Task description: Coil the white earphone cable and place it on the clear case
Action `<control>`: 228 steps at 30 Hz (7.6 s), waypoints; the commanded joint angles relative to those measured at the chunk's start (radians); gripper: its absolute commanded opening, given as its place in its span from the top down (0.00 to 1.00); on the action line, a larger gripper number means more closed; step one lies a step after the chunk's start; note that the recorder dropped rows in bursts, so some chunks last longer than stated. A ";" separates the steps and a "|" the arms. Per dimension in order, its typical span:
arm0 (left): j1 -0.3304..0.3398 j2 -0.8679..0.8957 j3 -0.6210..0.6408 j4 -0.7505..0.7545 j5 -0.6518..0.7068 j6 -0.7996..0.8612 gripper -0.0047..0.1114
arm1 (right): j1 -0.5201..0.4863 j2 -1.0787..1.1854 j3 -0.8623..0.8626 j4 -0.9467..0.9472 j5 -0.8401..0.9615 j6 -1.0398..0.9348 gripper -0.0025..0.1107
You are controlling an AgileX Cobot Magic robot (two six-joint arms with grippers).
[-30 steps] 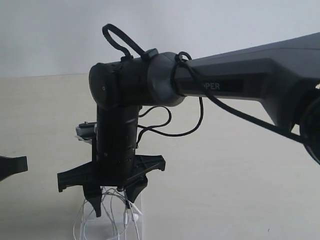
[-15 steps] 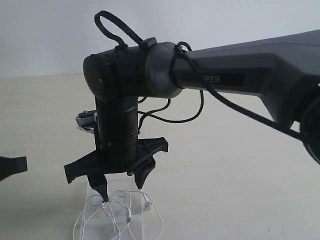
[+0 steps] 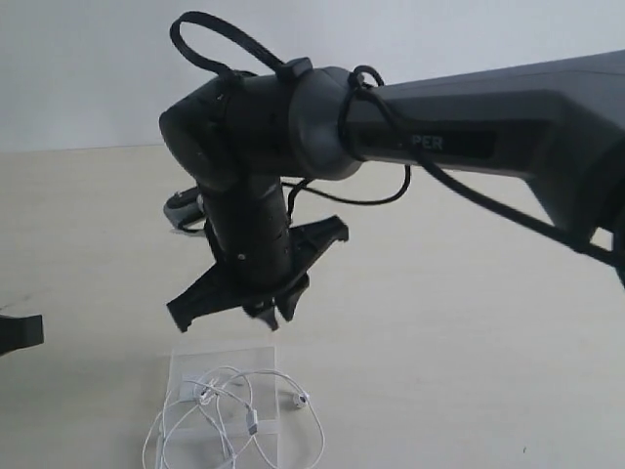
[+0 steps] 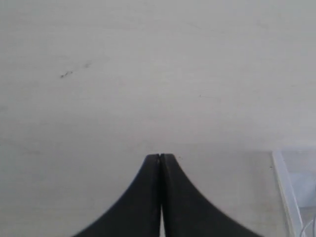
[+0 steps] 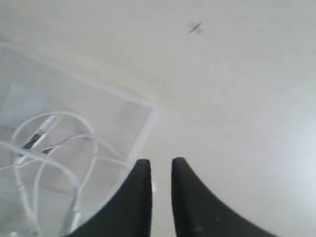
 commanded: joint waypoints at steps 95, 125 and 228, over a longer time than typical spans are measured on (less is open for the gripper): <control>0.003 -0.003 0.003 0.065 0.053 -0.048 0.96 | -0.814 -2.036 1.528 0.255 -0.946 -0.600 0.98; 0.003 -0.003 0.003 0.065 0.053 -0.046 0.96 | -0.934 -2.171 1.743 0.291 -0.941 -0.432 0.98; 0.229 -1.094 0.329 -0.990 0.029 1.357 0.96 | -0.818 -2.171 1.743 0.290 -0.938 -0.452 0.98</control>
